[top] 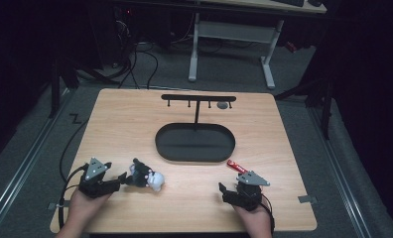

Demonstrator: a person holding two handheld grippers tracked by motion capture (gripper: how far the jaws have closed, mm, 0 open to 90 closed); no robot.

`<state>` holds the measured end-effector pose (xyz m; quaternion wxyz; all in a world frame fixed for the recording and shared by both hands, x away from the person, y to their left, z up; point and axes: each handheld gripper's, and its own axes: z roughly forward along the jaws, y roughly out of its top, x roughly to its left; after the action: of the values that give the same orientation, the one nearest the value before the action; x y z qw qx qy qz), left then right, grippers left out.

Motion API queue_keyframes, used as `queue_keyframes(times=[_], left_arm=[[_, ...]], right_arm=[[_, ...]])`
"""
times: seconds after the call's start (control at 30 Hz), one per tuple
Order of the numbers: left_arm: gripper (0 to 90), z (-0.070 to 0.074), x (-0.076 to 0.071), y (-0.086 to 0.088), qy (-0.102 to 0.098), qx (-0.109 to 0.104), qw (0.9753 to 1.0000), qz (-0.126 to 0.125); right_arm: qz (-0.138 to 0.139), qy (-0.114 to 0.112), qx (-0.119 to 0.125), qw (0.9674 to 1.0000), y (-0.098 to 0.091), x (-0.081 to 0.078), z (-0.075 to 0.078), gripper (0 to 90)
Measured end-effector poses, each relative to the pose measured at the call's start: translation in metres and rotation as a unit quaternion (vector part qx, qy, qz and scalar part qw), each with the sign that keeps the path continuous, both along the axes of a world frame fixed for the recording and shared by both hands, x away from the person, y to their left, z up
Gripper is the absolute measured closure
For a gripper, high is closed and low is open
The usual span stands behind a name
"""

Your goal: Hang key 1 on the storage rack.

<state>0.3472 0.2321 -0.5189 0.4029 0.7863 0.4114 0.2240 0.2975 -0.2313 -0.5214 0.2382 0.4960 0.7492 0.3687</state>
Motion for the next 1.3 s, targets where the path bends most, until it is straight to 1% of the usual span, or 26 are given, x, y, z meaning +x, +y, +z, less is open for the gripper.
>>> queue_keyframes(times=[0.23,0.43,0.53,0.57,0.6,0.63,0.73,0.77,0.8,0.83,0.87,0.9,1.03,1.07,1.1,1.13,1.17,1.3], left_arm=[[30.1,-0.001,0.0,-0.001,0.001,0.0,1.0,-0.001],[30.9,-0.001,0.0,-0.001,0.002,-0.001,1.0,-0.001],[32.2,-0.001,0.0,-0.001,0.003,-0.001,1.0,-0.002],[32.5,-0.001,-0.001,-0.002,0.002,0.0,1.0,-0.003],[32.5,-0.001,-0.001,-0.002,0.001,0.001,1.0,-0.004],[32.7,-0.001,-0.001,-0.002,0.0,0.004,1.0,-0.005],[32.6,-0.002,-0.001,-0.003,-0.003,0.008,0.9999,-0.006],[32.4,-0.002,-0.001,-0.003,-0.004,0.01,0.9999,-0.006],[32.3,-0.002,-0.001,-0.003,-0.004,0.01,0.9999,-0.006],[32.2,-0.002,-0.001,-0.004,-0.005,0.014,0.9999,-0.009],[32.2,-0.002,-0.001,-0.004,-0.005,0.014,0.9999,-0.009],[32.0,-0.002,-0.001,-0.005,-0.005,0.016,0.9998,-0.009],[31.9,-0.002,-0.002,-0.006,-0.009,0.022,0.9996,-0.012],[31.9,-0.002,-0.002,-0.006,-0.009,0.022,0.9996,-0.012],[31.9,-0.002,-0.001,-0.006,-0.01,0.024,0.9996,-0.012],[32.0,-0.002,-0.001,-0.007,-0.011,0.025,0.9995,-0.013],[32.0,-0.002,-0.001,-0.007,-0.011,0.026,0.9995,-0.013],[31.9,-0.002,-0.001,-0.008,-0.013,0.029,0.9993,-0.017]], right_arm=[[0.0,0.009,0.0,1.0,0.0,0.001,-0.001,17.2],[0.004,0.009,0.003,0.9999,0.001,0.0,-0.001,16.1],[0.004,0.014,0.004,0.9999,0.002,0.001,-0.001,15.3],[0.007,0.024,0.004,0.9997,0.002,0.001,0.0,15.1],[0.007,0.024,0.004,0.9997,0.002,0.001,0.0,15.1],[0.01,0.038,0.007,0.9992,0.003,0.001,0.002,15.1],[0.014,0.049,-0.002,0.9987,0.005,0.001,0.004,15.1],[0.016,0.053,-0.01,0.9984,0.006,0.001,0.004,14.8],[0.016,0.053,-0.01,0.9984,0.006,0.001,0.004,14.8],[0.019,0.061,-0.01,0.9979,0.006,0.0,0.004,14.7],[0.019,0.061,-0.01,0.9979,0.006,0.0,0.004,14.7],[0.021,0.068,-0.011,0.9974,0.006,0.0,0.004,14.4],[0.027,0.082,-0.013,0.9962,0.005,-0.001,0.005,14.4],[0.027,0.082,-0.013,0.9962,0.005,-0.001,0.005,14.4],[0.031,0.086,-0.014,0.9957,0.005,-0.001,0.005,14.4],[0.041,0.099,-0.009,0.9942,0.005,-0.002,0.006,14.3],[0.043,0.102,-0.009,0.9938,0.005,-0.002,0.006,14.3],[0.04,0.105,-0.01,0.9936,0.005,-0.002,0.009,14.3]])
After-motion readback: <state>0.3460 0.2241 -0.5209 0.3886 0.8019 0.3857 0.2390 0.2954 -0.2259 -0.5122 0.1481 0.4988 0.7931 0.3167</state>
